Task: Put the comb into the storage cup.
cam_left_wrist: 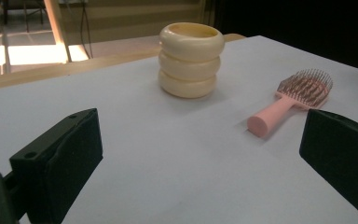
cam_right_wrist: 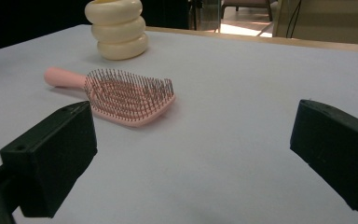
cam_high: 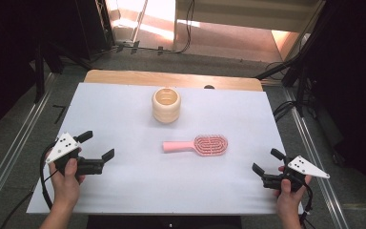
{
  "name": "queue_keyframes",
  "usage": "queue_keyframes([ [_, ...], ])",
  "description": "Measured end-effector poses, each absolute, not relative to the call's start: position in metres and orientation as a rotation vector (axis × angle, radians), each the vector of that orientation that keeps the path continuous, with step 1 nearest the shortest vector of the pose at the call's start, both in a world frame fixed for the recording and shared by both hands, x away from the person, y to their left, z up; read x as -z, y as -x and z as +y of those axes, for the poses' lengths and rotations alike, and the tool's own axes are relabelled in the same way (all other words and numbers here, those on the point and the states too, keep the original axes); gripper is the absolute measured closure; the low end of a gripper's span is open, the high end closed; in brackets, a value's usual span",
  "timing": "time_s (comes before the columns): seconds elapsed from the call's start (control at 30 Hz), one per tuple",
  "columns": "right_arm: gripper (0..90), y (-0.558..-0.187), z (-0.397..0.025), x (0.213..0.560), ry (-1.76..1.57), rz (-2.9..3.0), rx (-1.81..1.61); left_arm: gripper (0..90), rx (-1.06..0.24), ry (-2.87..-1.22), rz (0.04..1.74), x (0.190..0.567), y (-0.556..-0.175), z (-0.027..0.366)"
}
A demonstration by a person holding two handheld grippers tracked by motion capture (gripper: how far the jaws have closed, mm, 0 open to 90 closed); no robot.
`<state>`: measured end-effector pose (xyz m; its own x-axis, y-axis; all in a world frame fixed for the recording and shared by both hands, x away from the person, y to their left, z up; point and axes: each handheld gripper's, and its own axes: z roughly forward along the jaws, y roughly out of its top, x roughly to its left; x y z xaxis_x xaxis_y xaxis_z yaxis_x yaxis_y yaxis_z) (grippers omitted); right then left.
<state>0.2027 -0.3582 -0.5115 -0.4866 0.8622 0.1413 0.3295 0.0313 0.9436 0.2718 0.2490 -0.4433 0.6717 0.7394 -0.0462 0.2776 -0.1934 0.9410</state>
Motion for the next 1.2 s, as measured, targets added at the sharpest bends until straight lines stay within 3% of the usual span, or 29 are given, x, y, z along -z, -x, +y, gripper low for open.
queue_keyframes([
  [1.1, 0.0, -0.203, -0.358, 0.512, -1.188, 1.849, -1.475, 0.1, -0.485, -1.912, 0.691, 0.414, -0.320, 0.188],
  [1.2, 0.0, -0.203, -0.357, 0.512, -1.179, 1.853, -1.479, 3.8, -0.502, -1.927, 0.699, 0.415, -0.324, 0.183],
])
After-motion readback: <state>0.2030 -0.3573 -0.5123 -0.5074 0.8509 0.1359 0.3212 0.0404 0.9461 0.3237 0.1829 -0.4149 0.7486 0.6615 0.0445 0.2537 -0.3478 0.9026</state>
